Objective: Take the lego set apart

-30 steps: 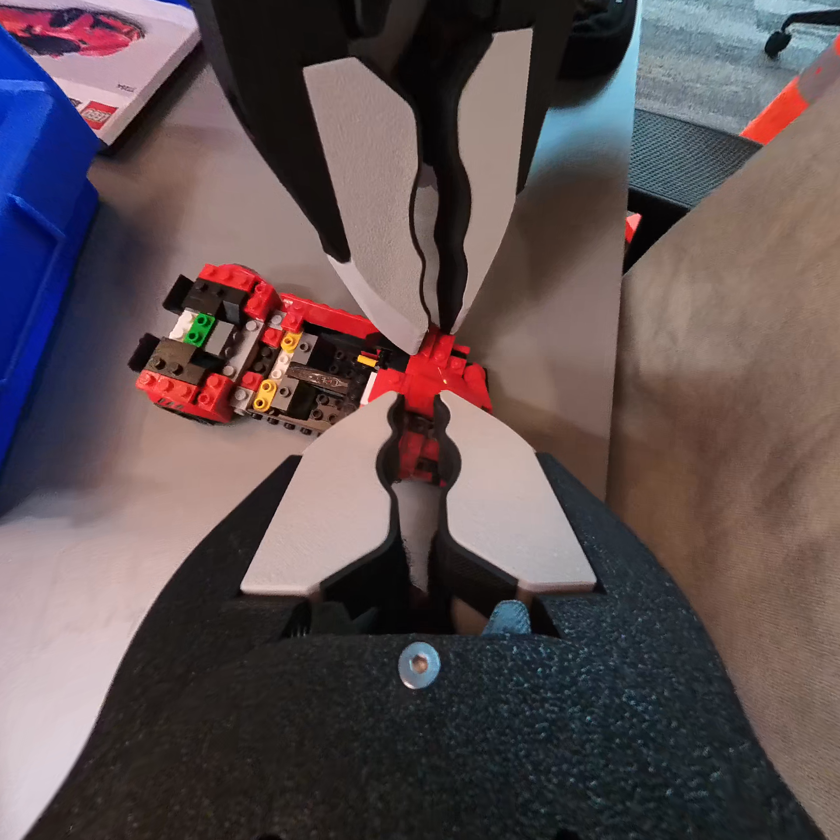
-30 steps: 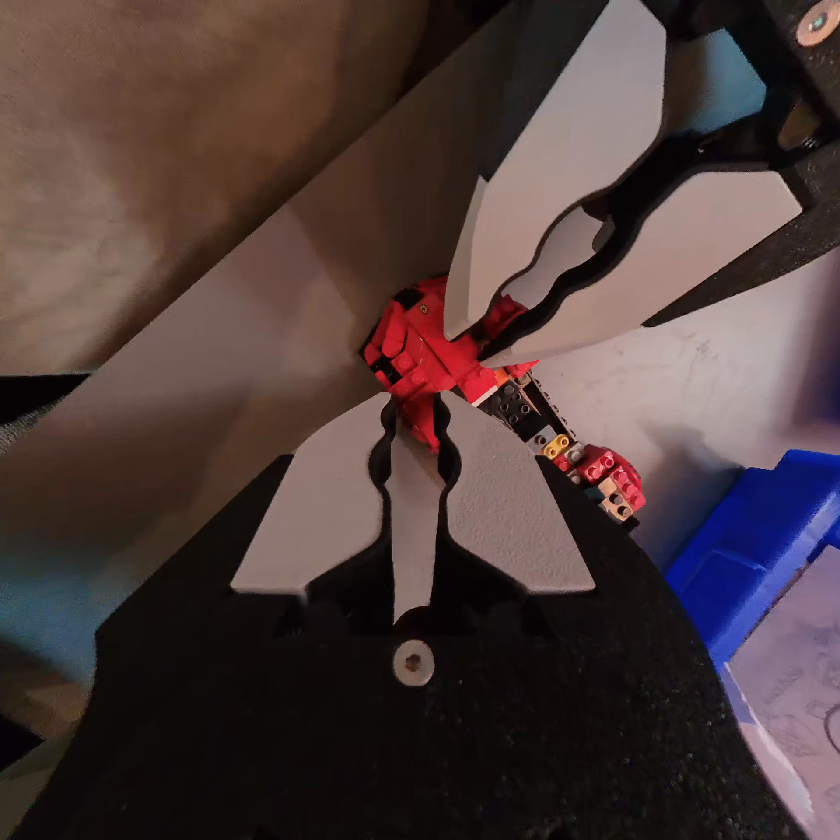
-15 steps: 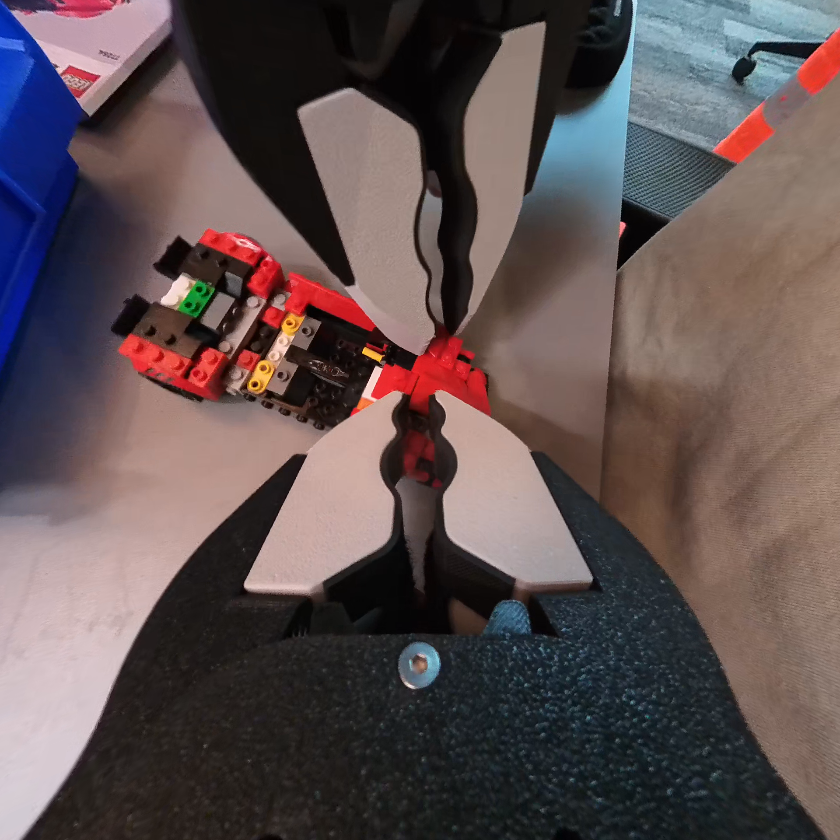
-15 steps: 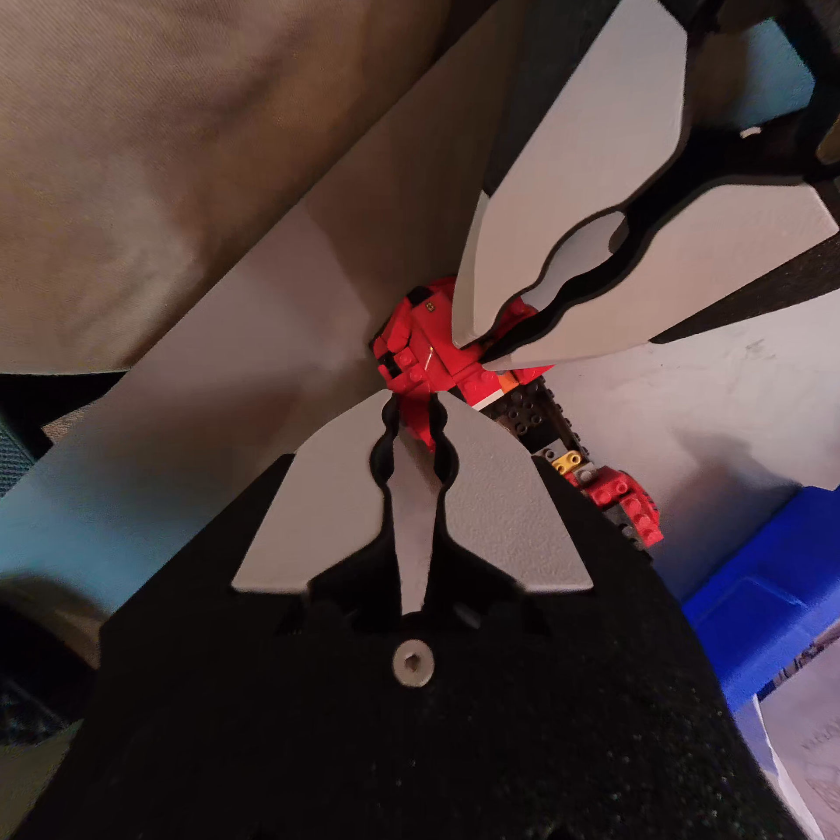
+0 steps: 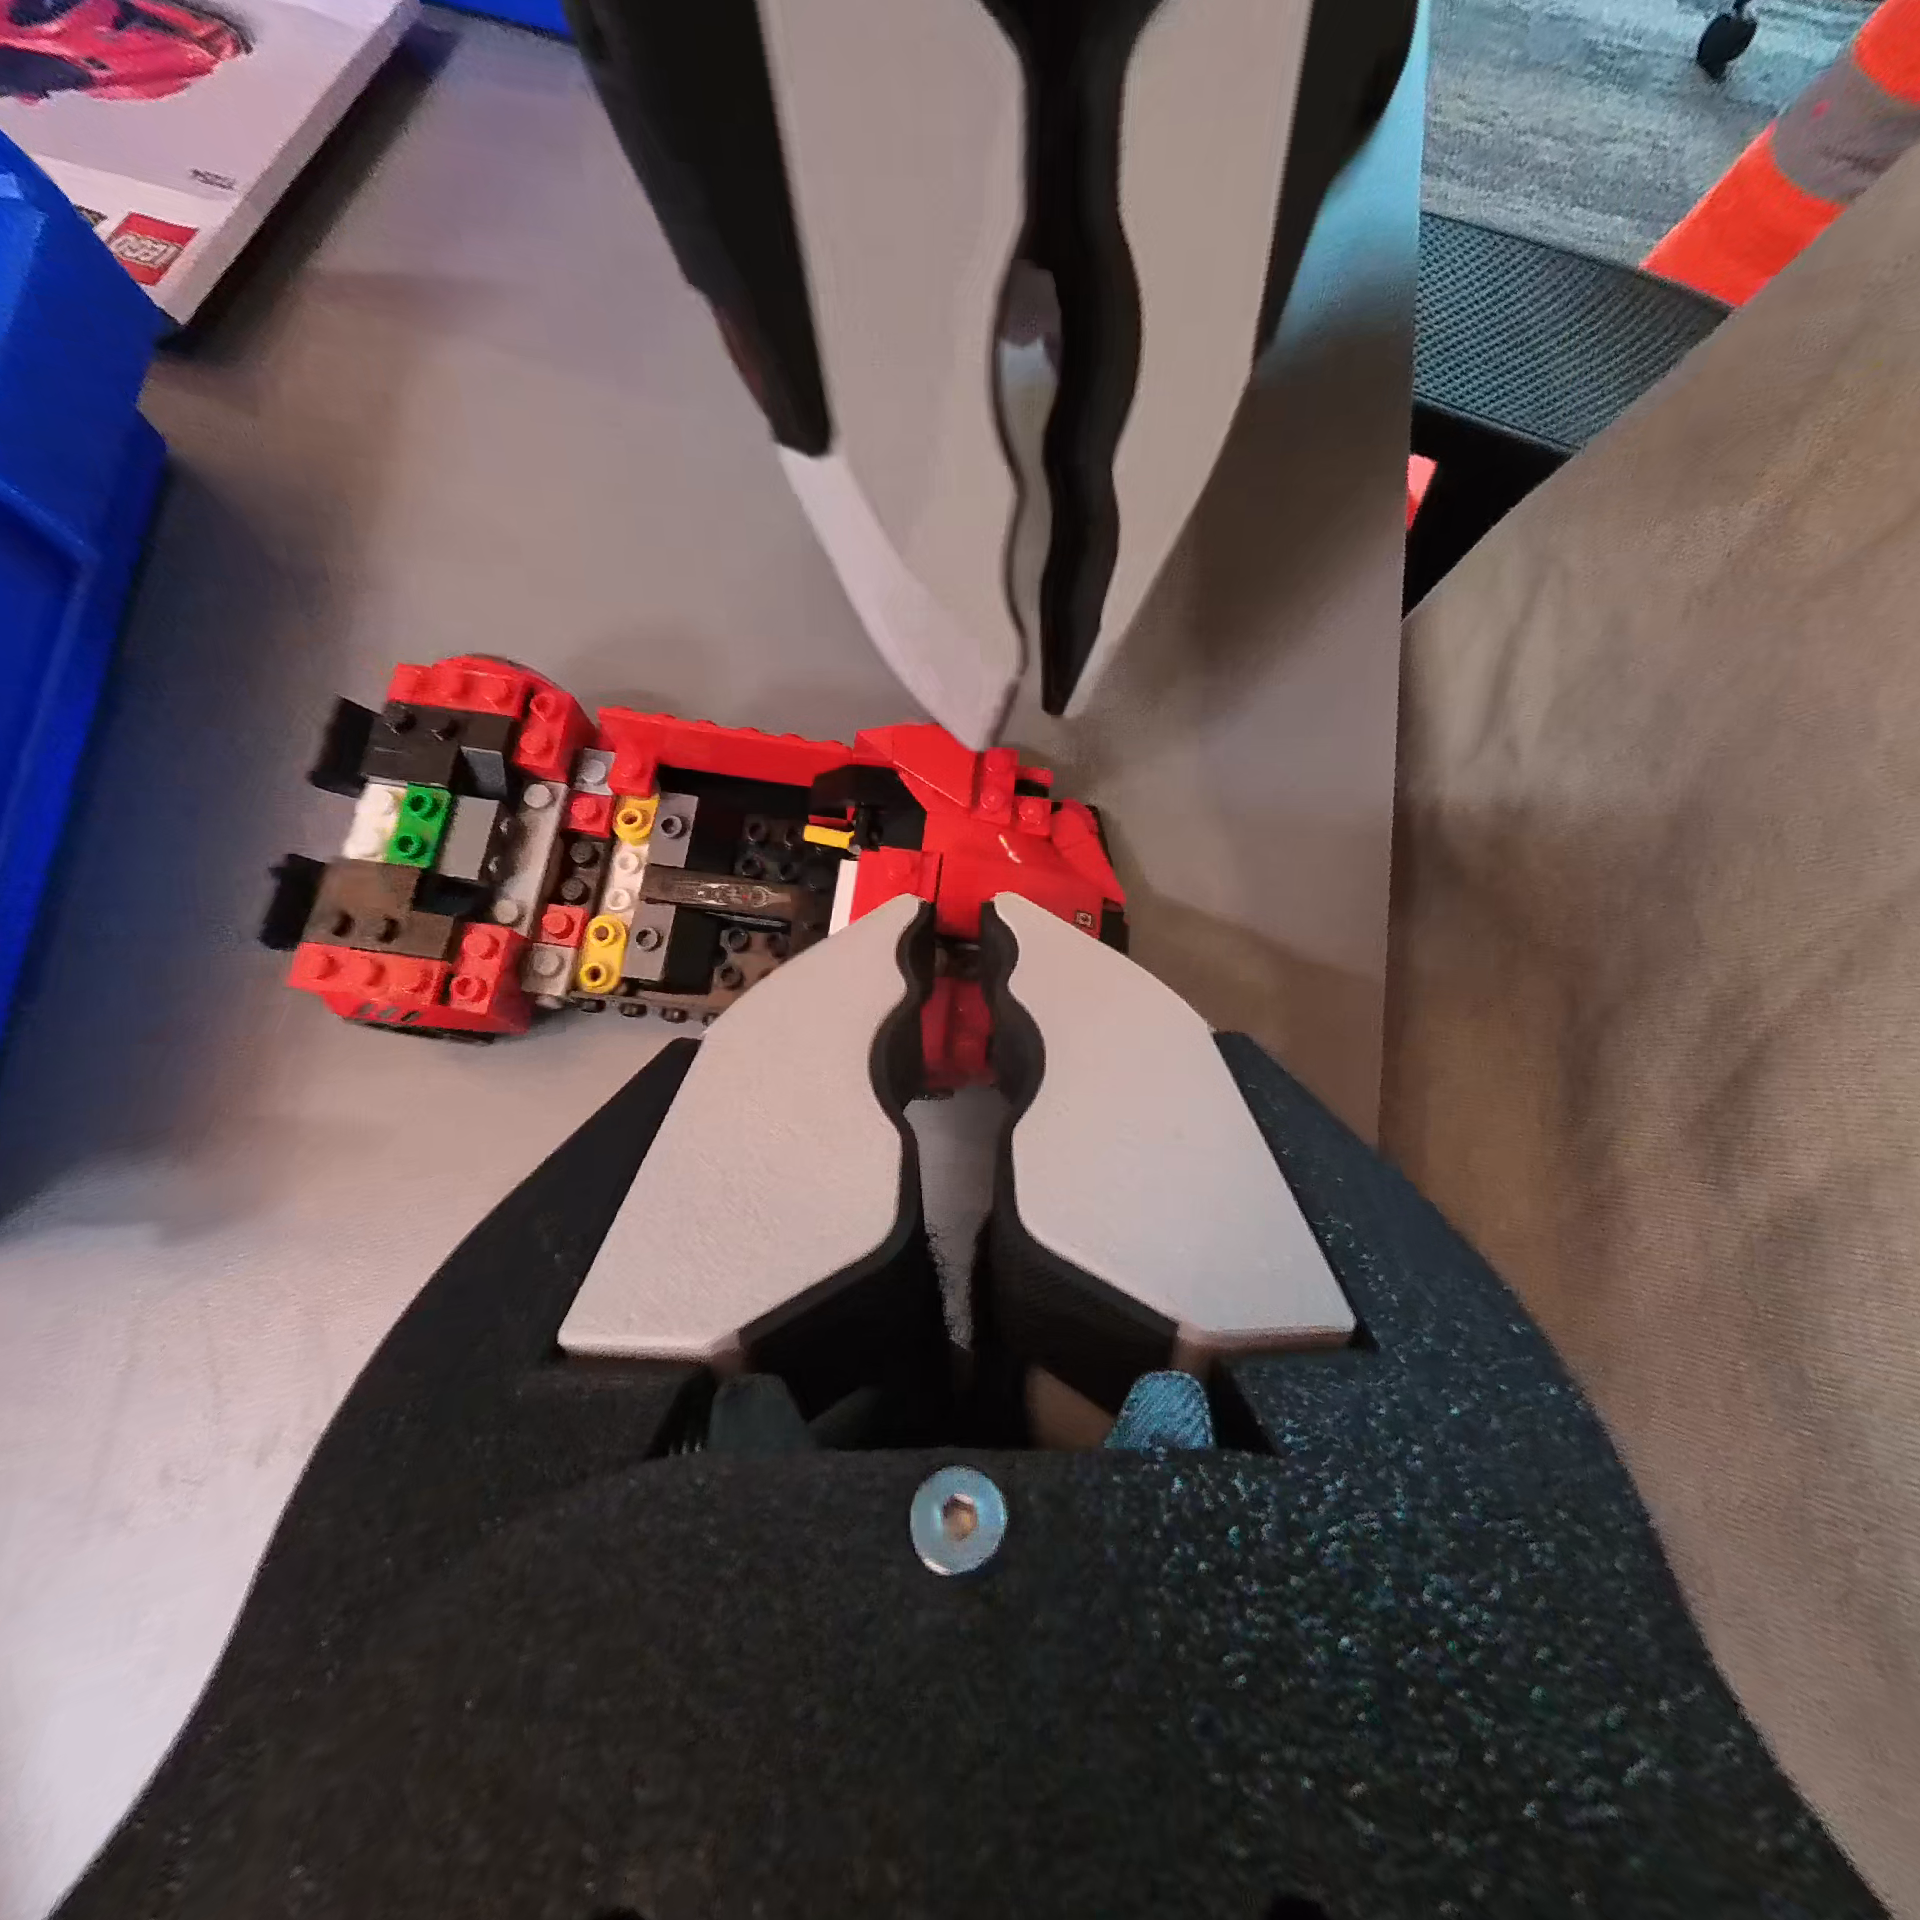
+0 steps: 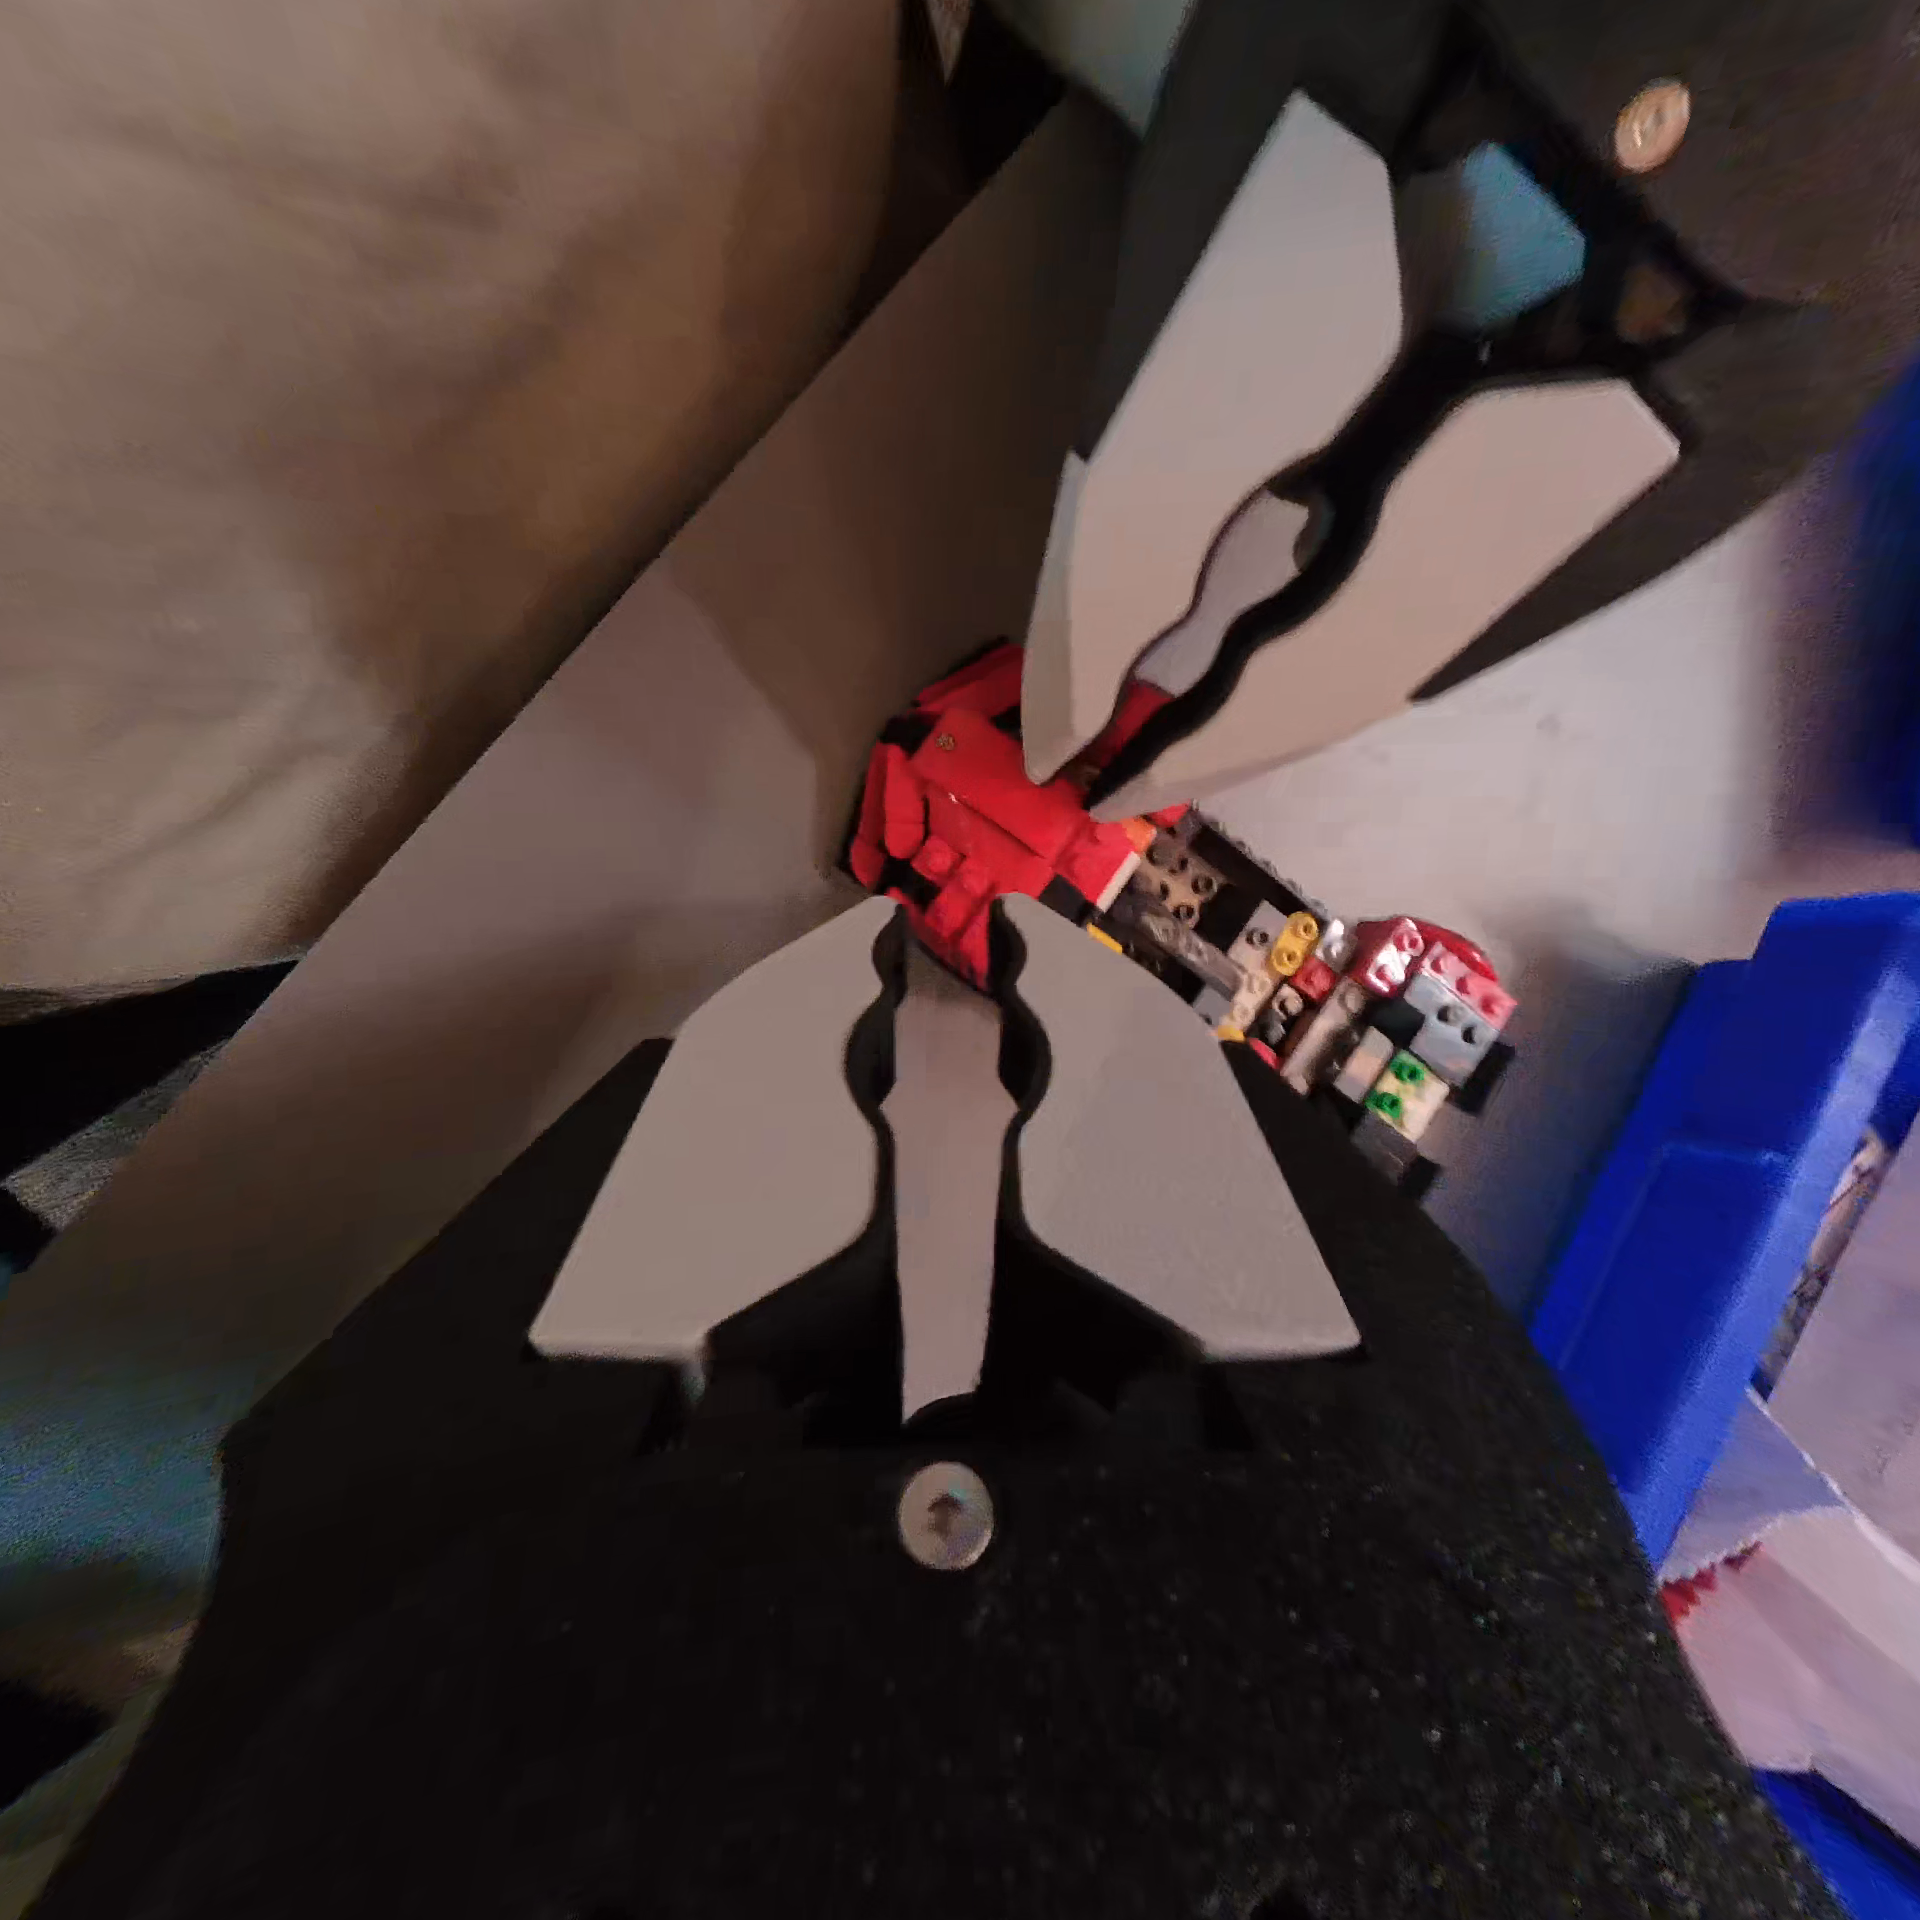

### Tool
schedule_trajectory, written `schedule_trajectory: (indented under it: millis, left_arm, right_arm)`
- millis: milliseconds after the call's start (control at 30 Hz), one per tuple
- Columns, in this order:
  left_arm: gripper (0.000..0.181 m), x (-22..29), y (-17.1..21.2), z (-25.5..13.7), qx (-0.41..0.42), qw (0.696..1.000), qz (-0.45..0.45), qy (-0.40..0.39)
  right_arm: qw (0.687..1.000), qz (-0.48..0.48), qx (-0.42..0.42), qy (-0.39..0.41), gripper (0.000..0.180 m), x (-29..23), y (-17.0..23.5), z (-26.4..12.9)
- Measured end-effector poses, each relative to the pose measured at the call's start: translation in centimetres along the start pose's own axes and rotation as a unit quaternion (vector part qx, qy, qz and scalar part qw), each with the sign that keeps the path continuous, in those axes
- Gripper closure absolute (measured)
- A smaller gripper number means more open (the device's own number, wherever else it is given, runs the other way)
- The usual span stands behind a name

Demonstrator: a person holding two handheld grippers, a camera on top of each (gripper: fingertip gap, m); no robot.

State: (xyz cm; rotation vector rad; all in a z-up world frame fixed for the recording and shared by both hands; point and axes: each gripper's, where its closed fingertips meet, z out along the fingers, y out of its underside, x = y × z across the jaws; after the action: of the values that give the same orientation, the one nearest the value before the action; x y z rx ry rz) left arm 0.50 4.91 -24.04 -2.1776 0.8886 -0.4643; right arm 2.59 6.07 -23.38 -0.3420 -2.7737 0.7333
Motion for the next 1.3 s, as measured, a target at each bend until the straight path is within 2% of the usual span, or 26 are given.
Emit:
schedule_trajectory:
  millis: [100,233,300,400,667,867,1267,1300]
  left_arm:
    - [0.173,-0.1,0.0,-0.3,-0.004,1.000,-0.001,-0.003]
    - [0.146,-0.2,-0.5,-0.4,-0.001,1.000,0.015,-0.011]
    - [0.144,-0.3,-0.4,0.1,-0.006,1.000,0.023,-0.009]
    - [0.152,-0.1,-0.2,0.6,-0.003,1.000,0.002,0.013]
    - [0.156,-0.2,-0.2,0.7,0.017,0.998,-0.046,0.040]
    - [0.163,-0.3,-0.3,0.7,0.032,0.997,-0.059,0.045]
    - [0.164,-0.5,-0.4,0.6,0.042,0.996,-0.060,0.048]
    - [0.163,-0.7,-0.4,0.6,0.043,0.996,-0.060,0.042]
  right_arm:
    - [0.999,0.008,-0.045,-0.023,0.157,0.8,1.5,-0.1]
    - [0.997,0.001,-0.050,-0.052,0.157,1.3,1.4,0.5]
    - [0.996,-0.019,-0.056,-0.062,0.157,1.0,1.3,0.9]
    - [0.995,-0.052,-0.060,-0.061,0.159,0.8,1.2,1.1]
    - [0.979,-0.165,-0.099,-0.070,0.162,0.4,0.9,1.4]
    - [0.977,-0.161,-0.097,-0.099,0.164,0.0,0.4,1.5]
    - [0.985,-0.147,-0.089,0.030,0.164,0.1,0.2,1.1]
    - [0.986,-0.148,-0.073,0.037,0.180,-0.1,-0.4,0.8]
